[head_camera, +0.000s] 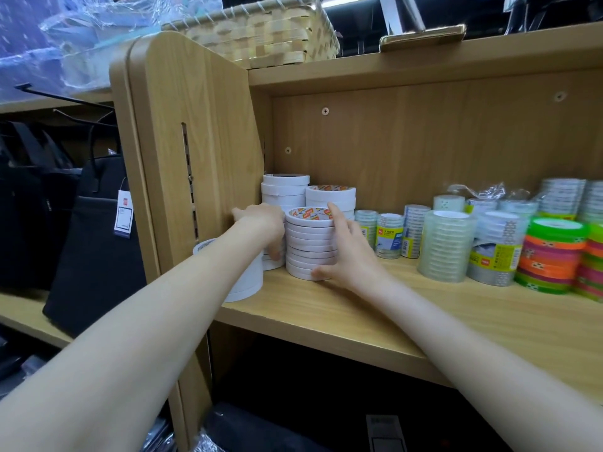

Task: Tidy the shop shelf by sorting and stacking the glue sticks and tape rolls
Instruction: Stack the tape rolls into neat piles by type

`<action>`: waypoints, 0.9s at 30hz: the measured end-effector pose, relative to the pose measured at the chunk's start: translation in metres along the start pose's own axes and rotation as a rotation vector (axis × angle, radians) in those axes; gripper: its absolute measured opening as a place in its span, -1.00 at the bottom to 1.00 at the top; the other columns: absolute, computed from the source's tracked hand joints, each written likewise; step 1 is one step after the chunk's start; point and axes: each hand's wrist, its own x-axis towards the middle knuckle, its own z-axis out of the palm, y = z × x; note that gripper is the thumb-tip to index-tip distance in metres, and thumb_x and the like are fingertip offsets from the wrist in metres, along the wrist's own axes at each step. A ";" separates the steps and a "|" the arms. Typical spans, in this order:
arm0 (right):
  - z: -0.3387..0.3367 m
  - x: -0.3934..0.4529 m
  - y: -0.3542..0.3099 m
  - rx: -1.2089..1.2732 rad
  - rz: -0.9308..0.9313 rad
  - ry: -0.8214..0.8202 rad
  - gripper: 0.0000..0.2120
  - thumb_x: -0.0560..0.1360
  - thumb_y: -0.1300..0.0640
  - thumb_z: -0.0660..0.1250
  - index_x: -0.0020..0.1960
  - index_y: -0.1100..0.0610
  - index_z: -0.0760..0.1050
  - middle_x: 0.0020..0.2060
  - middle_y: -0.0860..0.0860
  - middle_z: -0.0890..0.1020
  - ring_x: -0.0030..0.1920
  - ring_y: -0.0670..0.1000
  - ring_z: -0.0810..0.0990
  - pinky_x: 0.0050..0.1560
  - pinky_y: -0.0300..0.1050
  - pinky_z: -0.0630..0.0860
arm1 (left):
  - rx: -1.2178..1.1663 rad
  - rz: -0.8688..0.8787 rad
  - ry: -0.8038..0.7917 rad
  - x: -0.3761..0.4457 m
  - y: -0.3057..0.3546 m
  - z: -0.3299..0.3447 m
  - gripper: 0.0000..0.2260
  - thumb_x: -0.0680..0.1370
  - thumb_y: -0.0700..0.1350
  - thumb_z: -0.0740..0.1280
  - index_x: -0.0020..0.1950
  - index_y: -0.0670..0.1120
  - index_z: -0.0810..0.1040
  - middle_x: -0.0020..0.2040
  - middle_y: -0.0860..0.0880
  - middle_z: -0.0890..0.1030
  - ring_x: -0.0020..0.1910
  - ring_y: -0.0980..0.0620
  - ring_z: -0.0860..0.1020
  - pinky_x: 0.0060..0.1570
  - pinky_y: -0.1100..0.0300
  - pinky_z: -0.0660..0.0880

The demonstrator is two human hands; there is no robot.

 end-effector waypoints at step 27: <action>0.053 -0.019 -0.071 0.530 0.041 0.017 -0.58 0.46 0.13 0.40 0.28 0.18 0.47 0.18 0.06 0.54 0.03 -0.01 0.55 0.03 0.09 0.59 | -1.386 -0.163 0.745 -0.115 -0.055 0.092 -0.58 0.49 -0.08 0.38 0.30 -0.12 0.37 0.23 -0.03 0.45 0.15 0.11 0.46 0.13 0.22 0.43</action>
